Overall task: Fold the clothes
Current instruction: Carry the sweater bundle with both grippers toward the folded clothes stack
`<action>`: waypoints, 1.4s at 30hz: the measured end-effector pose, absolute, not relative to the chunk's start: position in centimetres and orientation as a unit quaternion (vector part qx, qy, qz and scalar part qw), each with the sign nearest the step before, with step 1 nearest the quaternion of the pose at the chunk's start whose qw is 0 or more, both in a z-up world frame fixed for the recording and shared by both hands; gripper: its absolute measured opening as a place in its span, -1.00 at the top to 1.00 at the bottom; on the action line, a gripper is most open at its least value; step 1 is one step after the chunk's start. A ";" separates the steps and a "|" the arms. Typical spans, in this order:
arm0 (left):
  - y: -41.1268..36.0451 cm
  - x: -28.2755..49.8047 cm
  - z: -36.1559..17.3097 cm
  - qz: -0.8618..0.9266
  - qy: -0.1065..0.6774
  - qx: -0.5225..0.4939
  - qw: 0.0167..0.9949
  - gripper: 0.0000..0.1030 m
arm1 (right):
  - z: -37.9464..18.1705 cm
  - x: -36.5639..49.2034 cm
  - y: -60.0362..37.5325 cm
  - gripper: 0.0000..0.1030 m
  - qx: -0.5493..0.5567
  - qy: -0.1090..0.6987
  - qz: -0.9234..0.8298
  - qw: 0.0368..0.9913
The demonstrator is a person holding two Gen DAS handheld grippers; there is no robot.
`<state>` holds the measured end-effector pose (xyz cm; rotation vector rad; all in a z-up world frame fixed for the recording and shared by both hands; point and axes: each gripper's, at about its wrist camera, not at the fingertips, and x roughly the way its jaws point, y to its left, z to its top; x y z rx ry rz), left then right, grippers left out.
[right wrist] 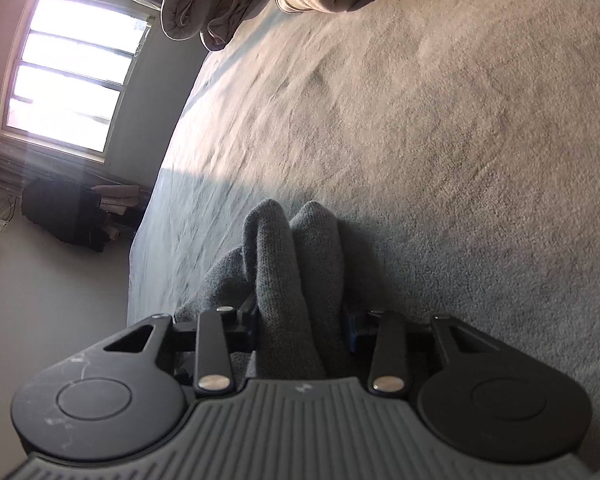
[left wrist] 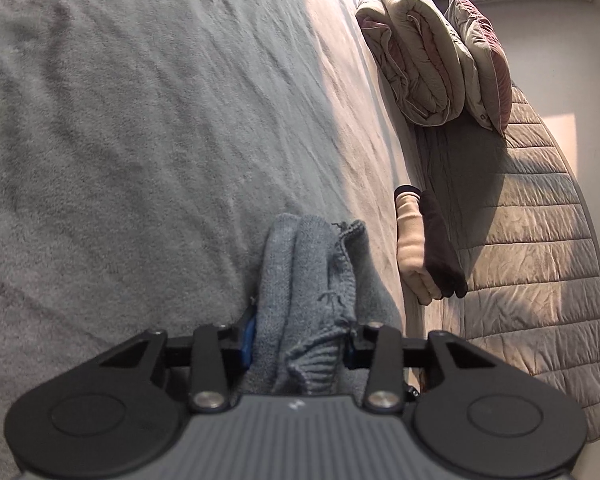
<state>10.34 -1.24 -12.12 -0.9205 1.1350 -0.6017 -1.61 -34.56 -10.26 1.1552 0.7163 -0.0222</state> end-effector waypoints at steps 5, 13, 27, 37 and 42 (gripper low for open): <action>-1.9 9.9 -11.3 -0.266 0.494 -0.426 0.710 0.41 | -9.6 -1.6 -35.7 0.35 0.571 0.321 0.000 0.756; -5.9 9.8 -7.8 -0.285 0.463 -0.409 0.733 0.43 | -6.9 -0.3 -39.5 0.38 0.568 0.311 0.008 0.762; -19.0 14.4 -1.7 -0.320 0.436 -0.419 0.730 0.43 | -0.4 3.0 -51.9 0.39 0.554 0.276 0.027 0.785; -27.9 19.5 0.9 -0.324 0.415 -0.459 0.716 0.43 | 5.0 8.0 -60.9 0.39 0.532 0.246 0.018 0.810; -31.4 21.5 0.3 -0.321 0.409 -0.488 0.701 0.43 | 5.2 10.6 -64.2 0.39 0.523 0.236 0.007 0.819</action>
